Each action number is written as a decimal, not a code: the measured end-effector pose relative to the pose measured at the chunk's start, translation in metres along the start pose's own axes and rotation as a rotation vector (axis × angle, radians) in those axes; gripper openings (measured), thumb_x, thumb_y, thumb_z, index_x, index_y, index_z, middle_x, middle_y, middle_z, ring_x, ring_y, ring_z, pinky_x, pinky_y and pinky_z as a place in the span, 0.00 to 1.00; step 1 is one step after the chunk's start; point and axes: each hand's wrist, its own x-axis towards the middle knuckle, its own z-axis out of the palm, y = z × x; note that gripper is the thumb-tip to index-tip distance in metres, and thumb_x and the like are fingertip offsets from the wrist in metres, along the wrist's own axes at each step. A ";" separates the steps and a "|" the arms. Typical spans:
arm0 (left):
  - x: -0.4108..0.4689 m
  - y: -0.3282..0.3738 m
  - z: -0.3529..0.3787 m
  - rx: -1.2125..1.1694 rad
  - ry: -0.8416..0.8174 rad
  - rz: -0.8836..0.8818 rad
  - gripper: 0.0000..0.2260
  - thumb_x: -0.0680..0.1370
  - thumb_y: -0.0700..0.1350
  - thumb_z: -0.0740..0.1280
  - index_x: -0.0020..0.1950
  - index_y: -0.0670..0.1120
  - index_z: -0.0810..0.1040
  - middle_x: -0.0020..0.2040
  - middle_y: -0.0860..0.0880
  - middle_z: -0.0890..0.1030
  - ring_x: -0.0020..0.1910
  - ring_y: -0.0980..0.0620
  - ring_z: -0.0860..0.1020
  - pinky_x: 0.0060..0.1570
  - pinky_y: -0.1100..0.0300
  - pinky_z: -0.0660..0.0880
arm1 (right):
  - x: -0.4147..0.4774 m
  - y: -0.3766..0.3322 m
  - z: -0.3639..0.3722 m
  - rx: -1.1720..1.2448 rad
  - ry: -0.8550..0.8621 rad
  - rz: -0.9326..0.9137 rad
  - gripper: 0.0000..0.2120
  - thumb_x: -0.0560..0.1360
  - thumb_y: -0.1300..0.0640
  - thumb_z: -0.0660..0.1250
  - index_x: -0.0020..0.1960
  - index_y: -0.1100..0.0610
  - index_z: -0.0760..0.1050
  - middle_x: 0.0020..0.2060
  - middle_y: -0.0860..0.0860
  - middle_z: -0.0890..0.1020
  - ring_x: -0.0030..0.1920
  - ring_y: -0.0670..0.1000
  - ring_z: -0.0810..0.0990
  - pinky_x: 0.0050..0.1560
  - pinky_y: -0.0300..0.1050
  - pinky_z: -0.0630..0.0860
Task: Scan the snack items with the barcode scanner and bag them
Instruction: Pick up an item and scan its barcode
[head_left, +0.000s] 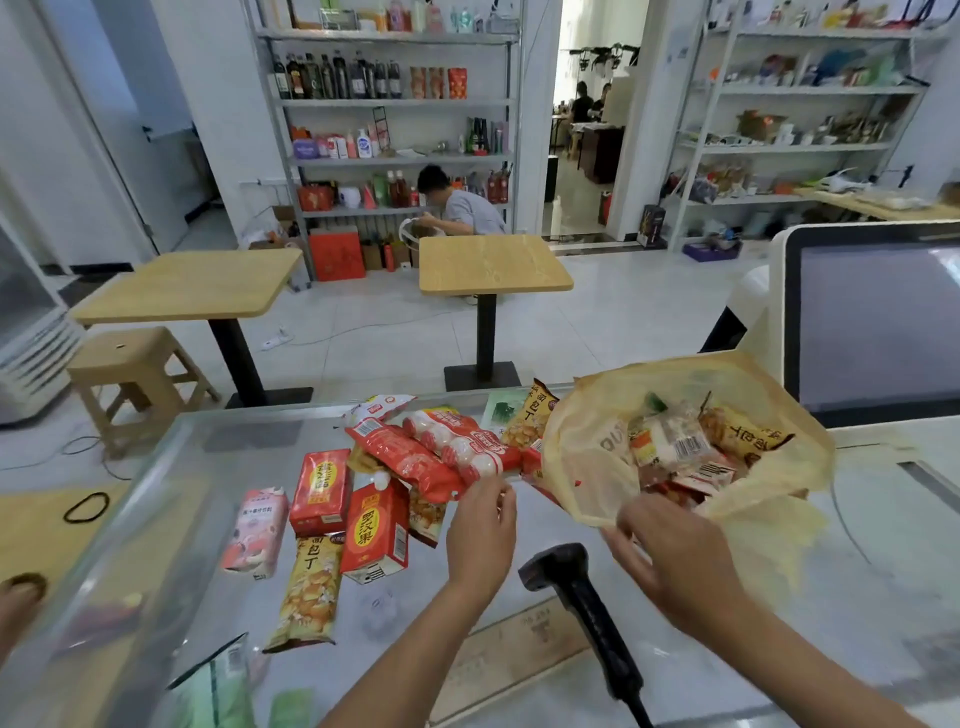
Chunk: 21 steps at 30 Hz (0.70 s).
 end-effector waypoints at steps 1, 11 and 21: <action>-0.006 -0.013 -0.002 0.128 0.058 0.039 0.05 0.78 0.40 0.63 0.49 0.46 0.78 0.46 0.51 0.76 0.46 0.51 0.73 0.38 0.60 0.70 | -0.019 -0.014 0.006 0.007 -0.147 0.026 0.24 0.80 0.37 0.49 0.36 0.51 0.69 0.27 0.44 0.68 0.26 0.44 0.65 0.26 0.36 0.54; -0.048 -0.055 -0.014 0.592 0.010 -0.026 0.26 0.60 0.43 0.80 0.56 0.43 0.81 0.61 0.35 0.76 0.56 0.34 0.78 0.49 0.49 0.79 | -0.027 -0.040 0.054 0.850 -0.745 1.053 0.13 0.75 0.54 0.69 0.54 0.61 0.71 0.36 0.56 0.80 0.32 0.54 0.79 0.34 0.46 0.73; -0.057 -0.072 -0.006 0.729 -0.133 0.115 0.29 0.58 0.56 0.80 0.51 0.38 0.84 0.53 0.36 0.82 0.51 0.40 0.81 0.49 0.51 0.79 | -0.024 -0.050 0.046 0.954 -0.686 1.127 0.11 0.76 0.57 0.68 0.55 0.61 0.73 0.30 0.56 0.78 0.27 0.51 0.73 0.27 0.42 0.69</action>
